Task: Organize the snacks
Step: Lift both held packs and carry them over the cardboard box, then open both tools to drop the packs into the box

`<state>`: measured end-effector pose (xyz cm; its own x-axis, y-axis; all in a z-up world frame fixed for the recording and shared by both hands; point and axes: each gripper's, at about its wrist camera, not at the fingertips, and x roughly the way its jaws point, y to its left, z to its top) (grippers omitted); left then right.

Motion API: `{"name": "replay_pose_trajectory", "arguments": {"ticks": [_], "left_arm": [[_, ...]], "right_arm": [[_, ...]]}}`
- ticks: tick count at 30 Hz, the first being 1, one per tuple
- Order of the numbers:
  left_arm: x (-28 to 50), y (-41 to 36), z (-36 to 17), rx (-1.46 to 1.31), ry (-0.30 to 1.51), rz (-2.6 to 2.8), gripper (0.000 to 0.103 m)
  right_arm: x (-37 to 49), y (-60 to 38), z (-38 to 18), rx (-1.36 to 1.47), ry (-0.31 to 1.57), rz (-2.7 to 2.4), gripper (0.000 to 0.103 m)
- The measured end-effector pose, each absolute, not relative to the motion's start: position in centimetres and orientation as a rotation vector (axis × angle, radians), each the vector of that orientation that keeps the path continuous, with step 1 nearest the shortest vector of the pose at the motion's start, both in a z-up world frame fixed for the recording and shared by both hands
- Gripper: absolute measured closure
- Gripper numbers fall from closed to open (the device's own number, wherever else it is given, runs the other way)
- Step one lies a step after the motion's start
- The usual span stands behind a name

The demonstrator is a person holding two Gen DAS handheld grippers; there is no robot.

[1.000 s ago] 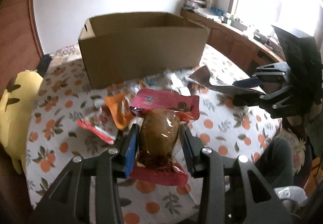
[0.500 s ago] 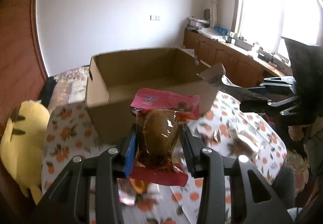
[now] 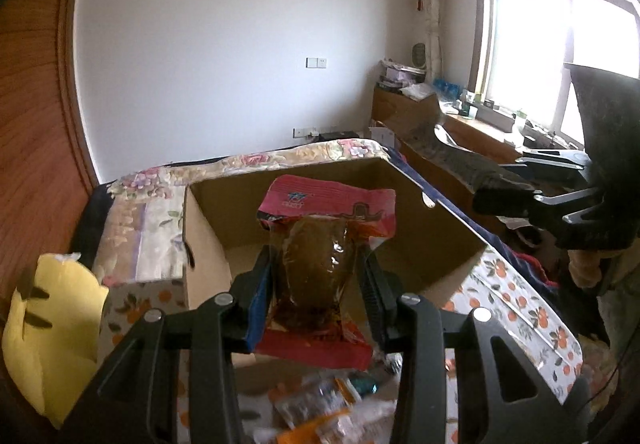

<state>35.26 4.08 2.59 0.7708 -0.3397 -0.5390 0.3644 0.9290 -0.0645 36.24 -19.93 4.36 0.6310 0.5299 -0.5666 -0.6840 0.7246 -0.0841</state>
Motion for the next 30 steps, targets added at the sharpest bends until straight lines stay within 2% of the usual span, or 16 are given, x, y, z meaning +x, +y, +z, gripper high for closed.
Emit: {"name": "replay_pose_trajectory", "arguments": {"ticks": [8,17,30], "left_arm": [[39.4,3.4,3.8,0.092,0.541,-0.371,0.063],[42.2,3.7,-1.1,0.068,0.639,-0.354,0.062],[42.2,2.7,-3.1,0.098,0.695,-0.331,0.058]], "right_arm": [[41.4,-18.3,3.2,-0.234,0.534,0.695,0.065],[43.9,-17.1,-1.3,-0.238,0.617,0.664,0.065],[43.7,-16.3,-3.5,-0.294,0.668,0.588,0.062]]}}
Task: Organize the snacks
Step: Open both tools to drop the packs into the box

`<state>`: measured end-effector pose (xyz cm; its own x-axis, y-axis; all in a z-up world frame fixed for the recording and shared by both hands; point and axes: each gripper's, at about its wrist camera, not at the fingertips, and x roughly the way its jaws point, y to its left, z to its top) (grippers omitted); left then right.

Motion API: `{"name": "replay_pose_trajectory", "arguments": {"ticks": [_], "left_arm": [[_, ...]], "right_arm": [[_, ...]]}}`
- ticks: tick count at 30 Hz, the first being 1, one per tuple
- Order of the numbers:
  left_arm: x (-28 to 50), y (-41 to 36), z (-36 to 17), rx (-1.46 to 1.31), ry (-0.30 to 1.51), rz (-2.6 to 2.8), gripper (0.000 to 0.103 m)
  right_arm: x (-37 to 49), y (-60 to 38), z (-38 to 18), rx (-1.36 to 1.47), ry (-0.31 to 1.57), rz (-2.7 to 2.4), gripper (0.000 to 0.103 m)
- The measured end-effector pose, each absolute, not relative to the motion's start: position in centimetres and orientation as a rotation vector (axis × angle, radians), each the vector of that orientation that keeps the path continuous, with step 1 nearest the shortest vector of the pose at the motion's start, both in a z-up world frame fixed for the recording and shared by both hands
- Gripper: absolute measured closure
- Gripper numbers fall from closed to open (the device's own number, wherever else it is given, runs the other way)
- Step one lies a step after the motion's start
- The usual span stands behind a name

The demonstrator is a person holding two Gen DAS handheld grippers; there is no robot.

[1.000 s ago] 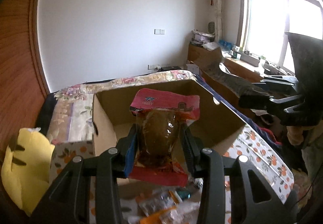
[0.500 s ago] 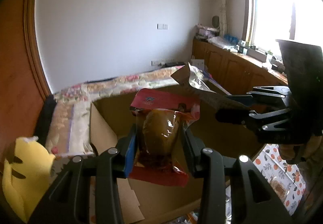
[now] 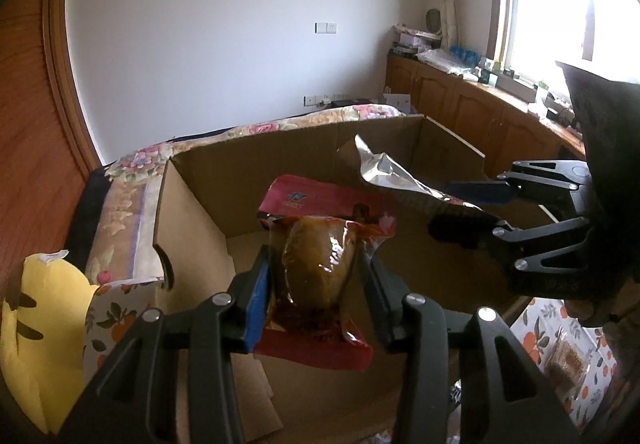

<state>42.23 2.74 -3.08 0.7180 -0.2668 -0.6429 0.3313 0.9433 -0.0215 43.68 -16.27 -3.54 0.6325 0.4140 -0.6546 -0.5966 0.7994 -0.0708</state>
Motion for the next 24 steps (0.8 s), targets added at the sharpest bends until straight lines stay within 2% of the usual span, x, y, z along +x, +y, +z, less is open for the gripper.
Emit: {"name": "replay_pose_trajectory", "arguments": {"ticks": [6,9,24], "left_arm": [[41.0,2.6,-2.9,0.115,0.700,-0.327,0.052],[40.6,3.1,-2.2,0.101,0.695,-0.320,0.048],[35.4,3.4,0.6,0.143,0.689,-0.289,0.043]], "right_arm": [[44.1,-16.8,-3.6,-0.277,0.695,0.561,0.056],[44.1,-16.9,-3.9,-0.262,0.713,0.562,0.056],[38.0,-18.8,-1.0,-0.212,0.658,0.547,0.054]]}}
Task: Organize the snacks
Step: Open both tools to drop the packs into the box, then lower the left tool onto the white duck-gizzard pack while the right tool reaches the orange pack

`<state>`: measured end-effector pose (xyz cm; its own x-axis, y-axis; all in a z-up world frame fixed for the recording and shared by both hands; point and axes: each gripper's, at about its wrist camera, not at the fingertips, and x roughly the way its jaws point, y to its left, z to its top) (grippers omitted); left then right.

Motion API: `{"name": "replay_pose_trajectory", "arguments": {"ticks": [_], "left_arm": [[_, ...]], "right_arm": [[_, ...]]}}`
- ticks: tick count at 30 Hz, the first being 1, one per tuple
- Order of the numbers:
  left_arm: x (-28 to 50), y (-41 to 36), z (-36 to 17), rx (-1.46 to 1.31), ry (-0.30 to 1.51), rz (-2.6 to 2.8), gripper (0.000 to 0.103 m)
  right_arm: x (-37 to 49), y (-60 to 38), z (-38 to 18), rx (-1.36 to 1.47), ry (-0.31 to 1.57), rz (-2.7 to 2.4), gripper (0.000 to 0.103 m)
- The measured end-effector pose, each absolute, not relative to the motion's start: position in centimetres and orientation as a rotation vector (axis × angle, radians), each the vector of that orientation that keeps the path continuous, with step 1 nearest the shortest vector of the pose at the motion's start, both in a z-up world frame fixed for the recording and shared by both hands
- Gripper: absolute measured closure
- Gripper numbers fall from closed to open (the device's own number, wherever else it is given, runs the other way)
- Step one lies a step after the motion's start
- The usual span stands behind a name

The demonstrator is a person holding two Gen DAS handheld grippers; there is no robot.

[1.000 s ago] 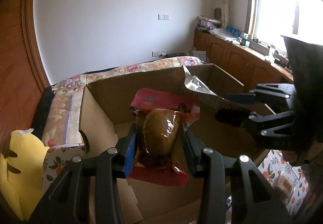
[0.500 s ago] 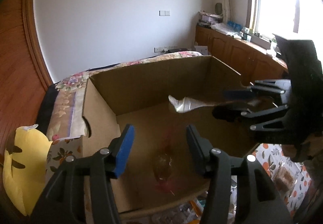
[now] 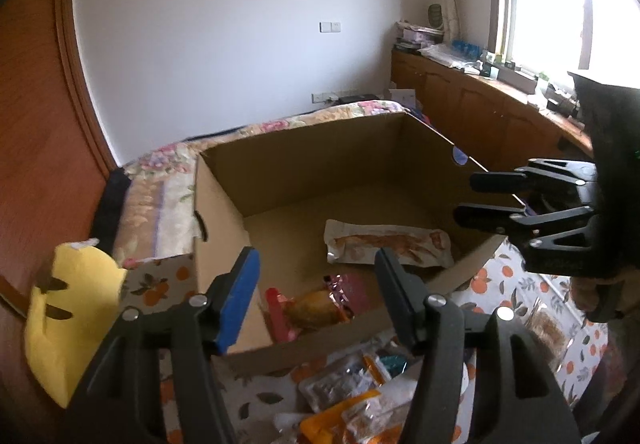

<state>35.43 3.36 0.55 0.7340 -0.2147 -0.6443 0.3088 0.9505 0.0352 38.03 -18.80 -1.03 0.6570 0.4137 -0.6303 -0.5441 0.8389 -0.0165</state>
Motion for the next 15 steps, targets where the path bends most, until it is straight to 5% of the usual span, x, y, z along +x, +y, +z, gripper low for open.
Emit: {"name": "replay_pose_trajectory", "arguments": {"ticks": [15], "left_arm": [[30.7,4.3,1.7,0.188,0.711,-0.254,0.043]], "right_arm": [[31.2,-18.1,-0.8,-0.195,0.652,0.603,0.045]]}}
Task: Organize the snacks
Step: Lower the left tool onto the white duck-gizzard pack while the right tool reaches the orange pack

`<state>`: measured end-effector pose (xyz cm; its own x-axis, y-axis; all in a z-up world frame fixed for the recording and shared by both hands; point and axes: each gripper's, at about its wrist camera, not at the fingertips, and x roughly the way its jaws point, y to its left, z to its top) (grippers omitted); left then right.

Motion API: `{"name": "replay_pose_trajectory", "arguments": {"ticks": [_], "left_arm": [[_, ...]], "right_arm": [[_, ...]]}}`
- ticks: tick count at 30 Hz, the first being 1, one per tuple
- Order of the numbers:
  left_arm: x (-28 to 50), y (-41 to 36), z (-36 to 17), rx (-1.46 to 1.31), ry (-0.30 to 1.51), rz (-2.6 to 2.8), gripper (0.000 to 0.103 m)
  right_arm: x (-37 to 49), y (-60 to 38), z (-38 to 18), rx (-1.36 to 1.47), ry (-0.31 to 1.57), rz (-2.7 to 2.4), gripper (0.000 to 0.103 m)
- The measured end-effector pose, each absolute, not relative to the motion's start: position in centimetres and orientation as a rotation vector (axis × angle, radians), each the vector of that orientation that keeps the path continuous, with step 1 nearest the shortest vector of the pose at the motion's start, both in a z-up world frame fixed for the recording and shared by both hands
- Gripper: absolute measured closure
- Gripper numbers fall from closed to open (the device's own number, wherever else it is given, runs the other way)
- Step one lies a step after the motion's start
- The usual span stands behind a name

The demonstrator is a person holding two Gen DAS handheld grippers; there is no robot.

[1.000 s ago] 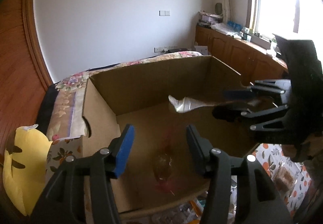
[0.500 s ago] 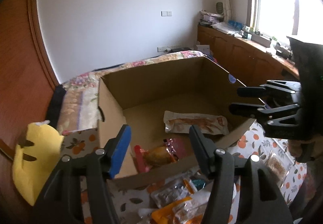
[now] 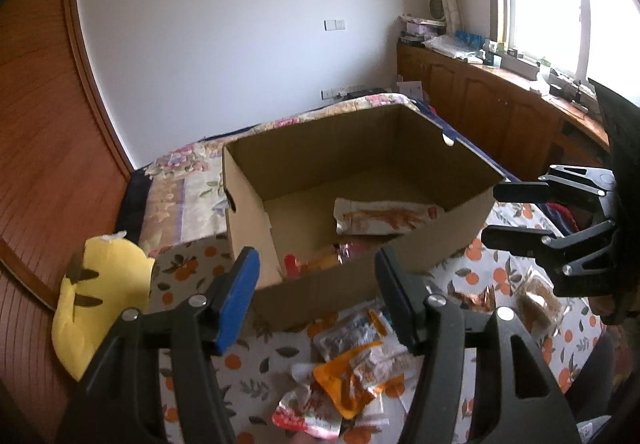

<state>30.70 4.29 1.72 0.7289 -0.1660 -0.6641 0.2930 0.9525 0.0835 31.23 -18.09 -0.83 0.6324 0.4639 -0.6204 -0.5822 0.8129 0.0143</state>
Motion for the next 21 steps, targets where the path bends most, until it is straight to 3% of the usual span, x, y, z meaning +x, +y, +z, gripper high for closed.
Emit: {"name": "replay_pose_trajectory", "arguments": {"ticks": [12,21], "left_arm": [[28.1,7.6,-4.7,0.087,0.813,-0.326,0.042],[26.5,8.7,-9.4,0.051,0.840,-0.323,0.043]], "right_arm": [[30.0,-14.2,-7.0,-0.163,0.708,0.752,0.032],[32.0,-10.6,-11.7,-0.223,0.826,0.844,0.032]]}}
